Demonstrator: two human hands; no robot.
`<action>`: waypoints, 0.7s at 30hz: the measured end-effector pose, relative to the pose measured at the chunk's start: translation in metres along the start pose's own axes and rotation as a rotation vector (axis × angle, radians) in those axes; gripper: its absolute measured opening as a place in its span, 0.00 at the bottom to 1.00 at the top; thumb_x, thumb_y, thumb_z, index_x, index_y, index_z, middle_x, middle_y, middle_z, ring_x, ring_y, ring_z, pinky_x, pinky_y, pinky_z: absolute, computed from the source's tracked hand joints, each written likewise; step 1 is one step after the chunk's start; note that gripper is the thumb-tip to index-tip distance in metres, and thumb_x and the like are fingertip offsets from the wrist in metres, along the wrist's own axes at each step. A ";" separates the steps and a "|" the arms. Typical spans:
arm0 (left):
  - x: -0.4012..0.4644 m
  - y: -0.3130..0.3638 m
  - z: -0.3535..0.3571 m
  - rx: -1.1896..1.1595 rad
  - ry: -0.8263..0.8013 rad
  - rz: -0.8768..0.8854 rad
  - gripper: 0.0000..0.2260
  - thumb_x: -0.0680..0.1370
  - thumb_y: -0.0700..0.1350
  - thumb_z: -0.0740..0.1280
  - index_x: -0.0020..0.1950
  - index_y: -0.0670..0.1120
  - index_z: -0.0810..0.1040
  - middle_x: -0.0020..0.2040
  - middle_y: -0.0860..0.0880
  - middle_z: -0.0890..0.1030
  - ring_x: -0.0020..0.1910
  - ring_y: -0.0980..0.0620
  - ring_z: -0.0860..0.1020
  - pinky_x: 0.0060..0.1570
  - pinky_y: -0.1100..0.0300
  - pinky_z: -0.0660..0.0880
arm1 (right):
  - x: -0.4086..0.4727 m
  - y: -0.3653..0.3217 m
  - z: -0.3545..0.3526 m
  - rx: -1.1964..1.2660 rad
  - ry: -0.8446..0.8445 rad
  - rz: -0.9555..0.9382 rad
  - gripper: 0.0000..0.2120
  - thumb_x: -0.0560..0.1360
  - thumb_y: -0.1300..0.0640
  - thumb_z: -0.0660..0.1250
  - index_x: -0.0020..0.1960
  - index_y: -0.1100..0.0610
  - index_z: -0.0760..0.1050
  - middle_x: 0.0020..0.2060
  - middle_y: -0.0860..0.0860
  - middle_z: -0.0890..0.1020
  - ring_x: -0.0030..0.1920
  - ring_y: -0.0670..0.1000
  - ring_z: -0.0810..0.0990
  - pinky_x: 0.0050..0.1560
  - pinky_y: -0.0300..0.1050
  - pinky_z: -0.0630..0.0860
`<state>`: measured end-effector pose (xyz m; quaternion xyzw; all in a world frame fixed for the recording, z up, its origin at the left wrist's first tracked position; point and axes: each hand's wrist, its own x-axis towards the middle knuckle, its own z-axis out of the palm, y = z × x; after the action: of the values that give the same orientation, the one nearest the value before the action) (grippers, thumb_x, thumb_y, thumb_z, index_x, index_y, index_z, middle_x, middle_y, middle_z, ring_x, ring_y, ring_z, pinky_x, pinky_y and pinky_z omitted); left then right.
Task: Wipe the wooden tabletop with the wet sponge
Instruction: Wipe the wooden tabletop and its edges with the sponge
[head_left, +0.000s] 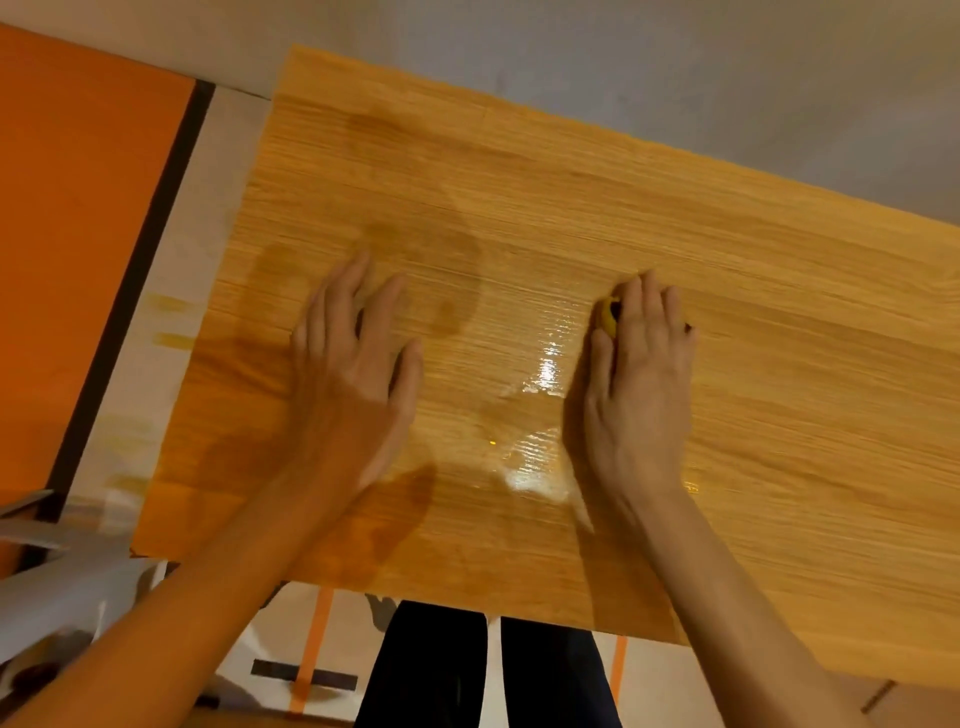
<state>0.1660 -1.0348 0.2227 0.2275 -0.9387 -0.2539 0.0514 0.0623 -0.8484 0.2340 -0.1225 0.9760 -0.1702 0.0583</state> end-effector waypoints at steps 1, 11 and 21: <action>-0.006 -0.001 0.003 0.011 0.009 0.006 0.23 0.82 0.46 0.60 0.77 0.42 0.66 0.79 0.40 0.61 0.79 0.40 0.59 0.77 0.41 0.55 | -0.005 -0.023 0.010 0.005 -0.010 -0.052 0.23 0.84 0.54 0.50 0.78 0.58 0.55 0.78 0.52 0.55 0.78 0.52 0.49 0.78 0.53 0.46; -0.008 -0.001 0.013 0.113 0.082 0.027 0.22 0.83 0.48 0.58 0.77 0.44 0.66 0.79 0.41 0.62 0.79 0.41 0.59 0.76 0.44 0.55 | 0.011 0.046 -0.025 0.026 -0.029 -0.001 0.23 0.84 0.54 0.52 0.77 0.56 0.57 0.78 0.51 0.57 0.78 0.52 0.50 0.78 0.54 0.43; -0.008 -0.001 0.014 0.136 0.095 0.033 0.22 0.83 0.49 0.57 0.76 0.45 0.66 0.79 0.42 0.62 0.79 0.42 0.59 0.75 0.43 0.57 | -0.037 -0.030 0.015 0.002 -0.138 -0.463 0.23 0.83 0.52 0.53 0.77 0.57 0.59 0.77 0.52 0.60 0.78 0.52 0.52 0.78 0.51 0.46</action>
<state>0.1708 -1.0254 0.2099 0.2267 -0.9539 -0.1775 0.0845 0.1069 -0.8713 0.2331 -0.3546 0.9154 -0.1710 0.0844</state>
